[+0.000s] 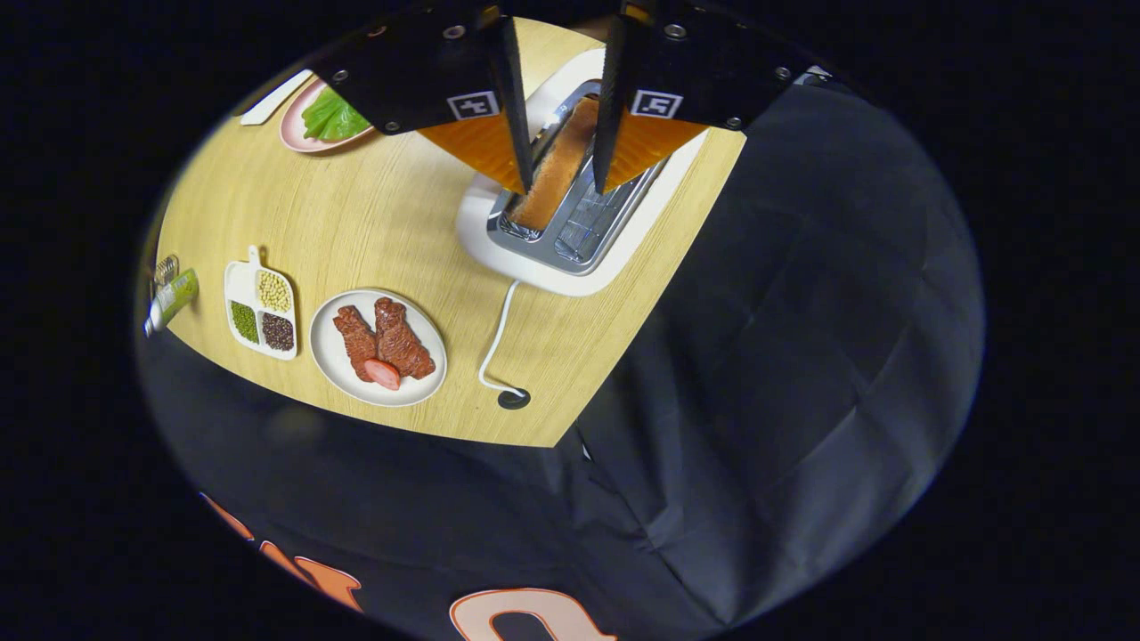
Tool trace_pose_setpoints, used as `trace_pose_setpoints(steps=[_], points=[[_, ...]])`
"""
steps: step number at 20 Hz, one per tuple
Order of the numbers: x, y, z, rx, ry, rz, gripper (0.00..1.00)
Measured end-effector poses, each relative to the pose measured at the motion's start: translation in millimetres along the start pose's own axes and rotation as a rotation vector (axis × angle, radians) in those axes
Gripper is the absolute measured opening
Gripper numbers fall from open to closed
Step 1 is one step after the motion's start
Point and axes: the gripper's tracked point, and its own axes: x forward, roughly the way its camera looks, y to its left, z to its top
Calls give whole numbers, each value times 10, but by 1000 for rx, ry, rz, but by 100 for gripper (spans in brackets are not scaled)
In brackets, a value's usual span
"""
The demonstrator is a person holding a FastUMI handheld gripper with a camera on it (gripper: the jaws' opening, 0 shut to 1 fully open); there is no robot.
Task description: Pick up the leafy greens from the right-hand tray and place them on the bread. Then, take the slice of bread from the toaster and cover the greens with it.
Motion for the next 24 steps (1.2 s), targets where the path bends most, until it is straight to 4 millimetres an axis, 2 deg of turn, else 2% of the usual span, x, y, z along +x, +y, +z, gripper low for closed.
trace_pose_setpoints(steps=[3, 7, 11, 16, 19, 24], points=[[-73, -6, -16, 16, -14, 28, 18], [-364, -1, 72, 23, -76, 78, 10], [-721, -57, 153, 32, -152, 115, 10], [-1127, -162, 155, 19, -230, 154, 10], [-1346, -225, 82, 17, -271, 185, 10], [-1504, -526, -170, 48, -292, 210, 10]])
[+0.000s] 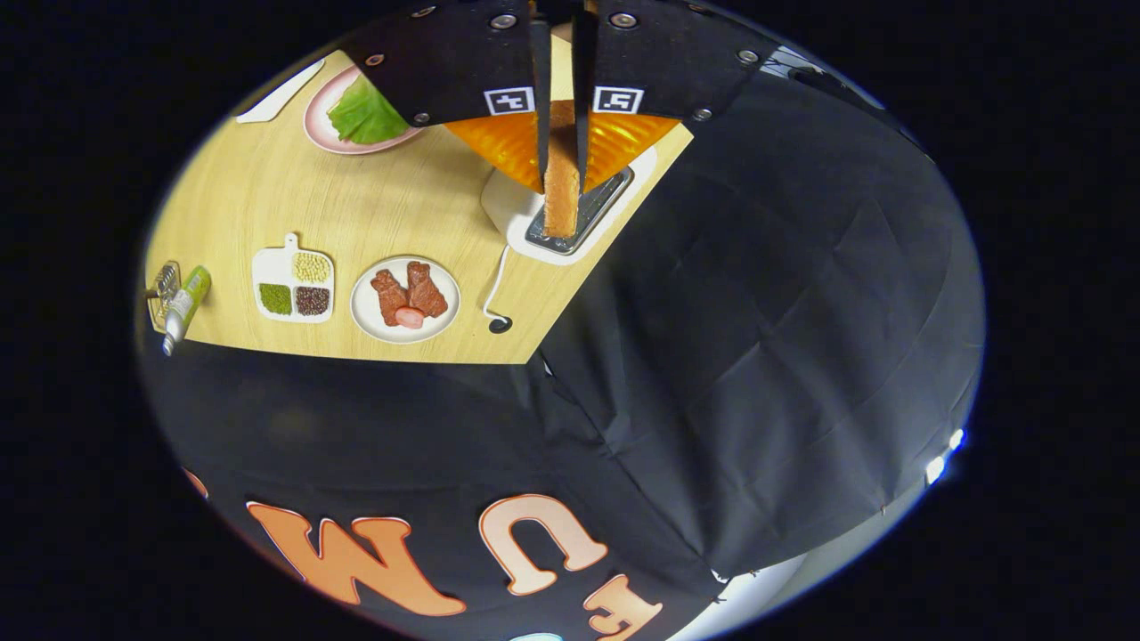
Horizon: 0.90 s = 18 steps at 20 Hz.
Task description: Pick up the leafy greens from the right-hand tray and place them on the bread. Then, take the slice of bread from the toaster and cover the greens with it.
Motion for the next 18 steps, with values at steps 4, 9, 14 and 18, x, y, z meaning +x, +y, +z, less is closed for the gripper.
trace_pose_setpoints(steps=[4, 9, 14, 18], points=[[-151, -310, -173, 30, -26, -2, 10], [-335, -648, -419, 69, -49, 2, 10], [-402, -930, -677, 101, -64, 14, 10], [-400, -1107, -866, 139, -77, 32, 10]])
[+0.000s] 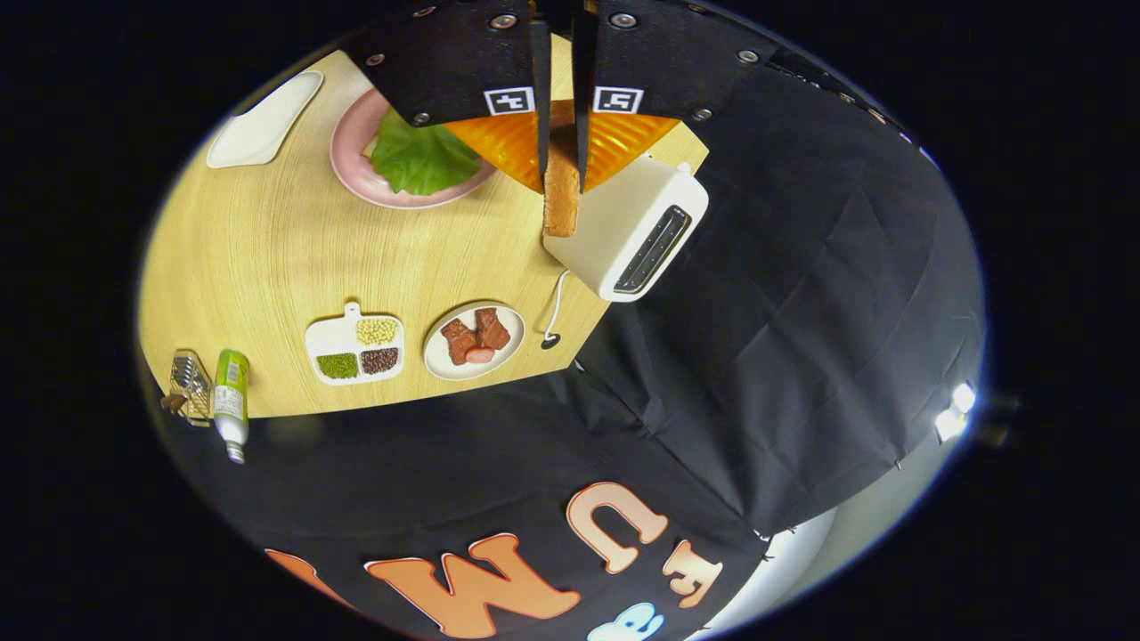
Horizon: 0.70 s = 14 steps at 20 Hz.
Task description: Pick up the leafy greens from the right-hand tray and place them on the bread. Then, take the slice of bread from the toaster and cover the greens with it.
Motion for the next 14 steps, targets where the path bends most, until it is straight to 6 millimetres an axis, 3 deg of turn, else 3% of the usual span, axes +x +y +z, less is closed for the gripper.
trace_pose_setpoints(steps=[6, 14], points=[[23, -350, -181, 49, -3, -6, 10], [100, -575, -460, 73, 21, 24, 10]])
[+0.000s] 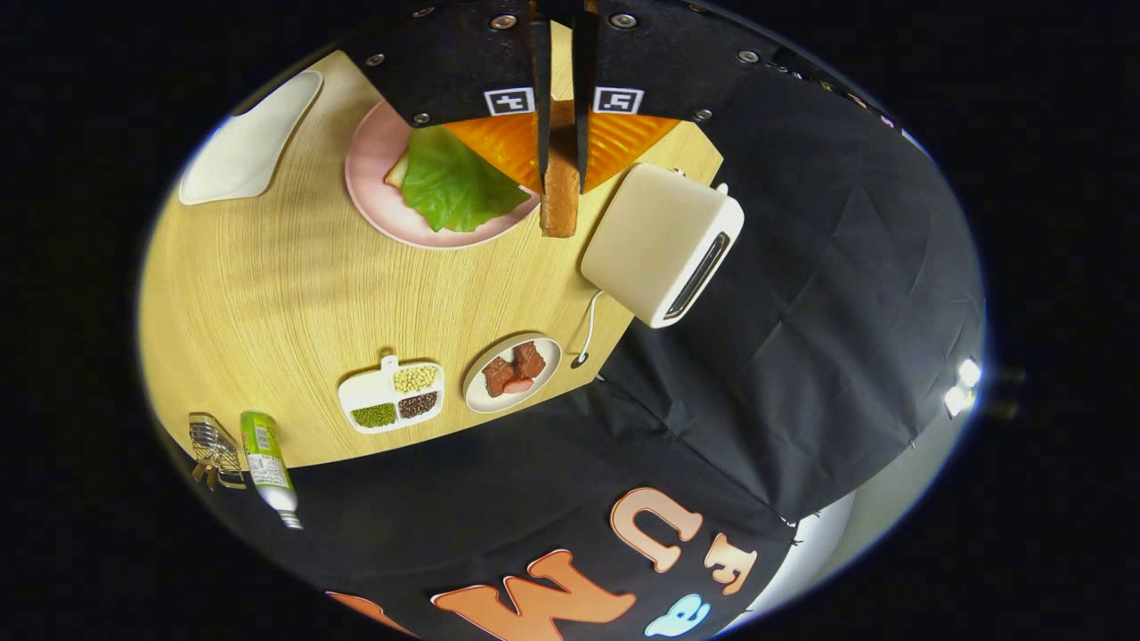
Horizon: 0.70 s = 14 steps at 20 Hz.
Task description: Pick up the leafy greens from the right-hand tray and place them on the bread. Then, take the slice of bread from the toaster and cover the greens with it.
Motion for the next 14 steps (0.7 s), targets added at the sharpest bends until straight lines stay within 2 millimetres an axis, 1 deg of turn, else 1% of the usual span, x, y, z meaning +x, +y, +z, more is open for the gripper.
trace_pose_setpoints(steps=[2, 4, 7, 9, 12, 14], points=[[50, -95, -84, 12, 8, -1, 10], [129, -297, -191, 14, 16, -37, 10], [153, -412, -178, 46, 3, -58, 10], [170, -552, -223, 40, 14, -98, 10], [194, -596, -267, 14, 19, -118, 10], [203, -620, -261, -3, 12, -126, 12]])
